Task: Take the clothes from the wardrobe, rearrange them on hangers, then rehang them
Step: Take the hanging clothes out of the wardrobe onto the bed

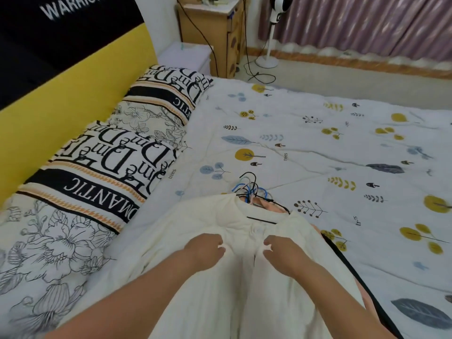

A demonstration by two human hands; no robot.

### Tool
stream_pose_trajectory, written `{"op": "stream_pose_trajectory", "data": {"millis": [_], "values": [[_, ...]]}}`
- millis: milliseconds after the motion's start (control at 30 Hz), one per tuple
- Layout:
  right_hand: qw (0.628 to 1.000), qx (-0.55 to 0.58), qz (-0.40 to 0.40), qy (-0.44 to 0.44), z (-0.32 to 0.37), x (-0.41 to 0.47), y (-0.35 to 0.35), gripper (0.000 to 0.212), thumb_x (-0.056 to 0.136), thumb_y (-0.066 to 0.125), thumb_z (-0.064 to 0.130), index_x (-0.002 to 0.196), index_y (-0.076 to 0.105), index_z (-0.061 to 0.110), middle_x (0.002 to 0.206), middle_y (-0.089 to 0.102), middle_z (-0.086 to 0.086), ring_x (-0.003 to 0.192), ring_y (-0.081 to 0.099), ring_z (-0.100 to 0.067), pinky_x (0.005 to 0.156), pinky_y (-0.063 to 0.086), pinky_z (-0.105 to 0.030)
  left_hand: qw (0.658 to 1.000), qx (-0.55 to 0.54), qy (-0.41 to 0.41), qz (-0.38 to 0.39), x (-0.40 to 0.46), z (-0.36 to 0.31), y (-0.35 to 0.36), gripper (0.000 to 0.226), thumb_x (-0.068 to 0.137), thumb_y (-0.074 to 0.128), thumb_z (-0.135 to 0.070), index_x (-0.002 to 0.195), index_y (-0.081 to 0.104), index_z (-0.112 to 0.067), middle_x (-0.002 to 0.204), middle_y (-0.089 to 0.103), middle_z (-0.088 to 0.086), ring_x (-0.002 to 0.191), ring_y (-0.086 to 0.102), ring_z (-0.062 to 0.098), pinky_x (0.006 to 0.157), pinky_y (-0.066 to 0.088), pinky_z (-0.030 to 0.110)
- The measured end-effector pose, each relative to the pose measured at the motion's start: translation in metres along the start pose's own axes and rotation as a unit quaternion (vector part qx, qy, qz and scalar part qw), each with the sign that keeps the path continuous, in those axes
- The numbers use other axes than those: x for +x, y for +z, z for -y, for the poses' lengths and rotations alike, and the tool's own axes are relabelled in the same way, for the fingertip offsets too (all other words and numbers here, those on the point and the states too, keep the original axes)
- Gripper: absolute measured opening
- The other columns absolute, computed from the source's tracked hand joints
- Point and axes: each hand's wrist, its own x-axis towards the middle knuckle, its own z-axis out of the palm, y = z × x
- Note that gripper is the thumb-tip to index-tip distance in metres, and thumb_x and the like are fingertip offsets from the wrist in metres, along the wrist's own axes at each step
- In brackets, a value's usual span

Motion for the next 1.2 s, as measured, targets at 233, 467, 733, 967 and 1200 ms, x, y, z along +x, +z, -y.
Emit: {"op": "stream_pose_trajectory", "data": {"millis": [233, 467, 733, 967, 1200], "values": [[0.995, -0.068, 0.061, -0.027, 0.059, -0.111, 0.002, 0.046, 0.097, 0.042, 0.033, 0.14, 0.039, 0.018, 0.147, 0.037, -0.003, 0.132, 0.039, -0.02, 0.102, 0.034, -0.027, 0.998, 0.039, 0.033, 0.027, -0.133, 0.025, -0.029, 0.044, 0.099, 0.036, -0.036, 0.137, 0.04, -0.015, 0.142, 0.044, 0.004, 0.129, 0.04, 0.02, 0.1, 0.032, 0.026], [0.992, -0.098, 0.053, -0.063, 0.116, -0.212, 0.028, 0.046, 0.095, 0.045, 0.034, 0.139, 0.041, 0.021, 0.144, 0.041, -0.002, 0.131, 0.04, -0.018, 0.103, 0.034, -0.028, 0.996, 0.085, 0.018, 0.014, -0.268, 0.076, -0.035, 0.045, 0.097, 0.038, -0.039, 0.138, 0.039, -0.018, 0.14, 0.044, 0.002, 0.126, 0.042, 0.02, 0.096, 0.034, 0.027], [0.967, -0.206, 0.08, -0.126, 0.16, -0.282, 0.051, 0.048, 0.098, 0.041, 0.033, 0.144, 0.034, 0.018, 0.15, 0.033, -0.003, 0.136, 0.033, -0.019, 0.106, 0.029, -0.028, 0.993, 0.105, -0.038, -0.023, -0.375, 0.121, -0.02, 0.049, 0.096, 0.039, -0.041, 0.139, 0.037, -0.02, 0.14, 0.044, 0.003, 0.125, 0.043, 0.022, 0.096, 0.035, 0.03], [0.935, -0.271, 0.094, -0.208, 0.178, -0.307, 0.066, 0.048, 0.099, 0.04, 0.033, 0.144, 0.033, 0.018, 0.151, 0.031, -0.002, 0.137, 0.031, -0.018, 0.107, 0.028, -0.027, 0.99, 0.03, -0.131, -0.05, -0.451, 0.136, 0.028, 0.044, 0.095, 0.042, -0.038, 0.133, 0.043, -0.015, 0.134, 0.049, 0.005, 0.121, 0.046, 0.022, 0.088, 0.035, 0.026], [0.878, -0.357, 0.086, -0.306, 0.202, -0.329, 0.082, 0.048, 0.098, 0.041, 0.033, 0.143, 0.035, 0.016, 0.147, 0.038, -0.006, 0.134, 0.036, -0.021, 0.104, 0.031, -0.027, 0.968, -0.059, -0.227, -0.087, -0.533, 0.115, 0.084, 0.043, 0.096, 0.041, -0.04, 0.131, 0.046, -0.015, 0.132, 0.05, 0.006, 0.119, 0.047, 0.023, 0.094, 0.038, 0.031]]}}
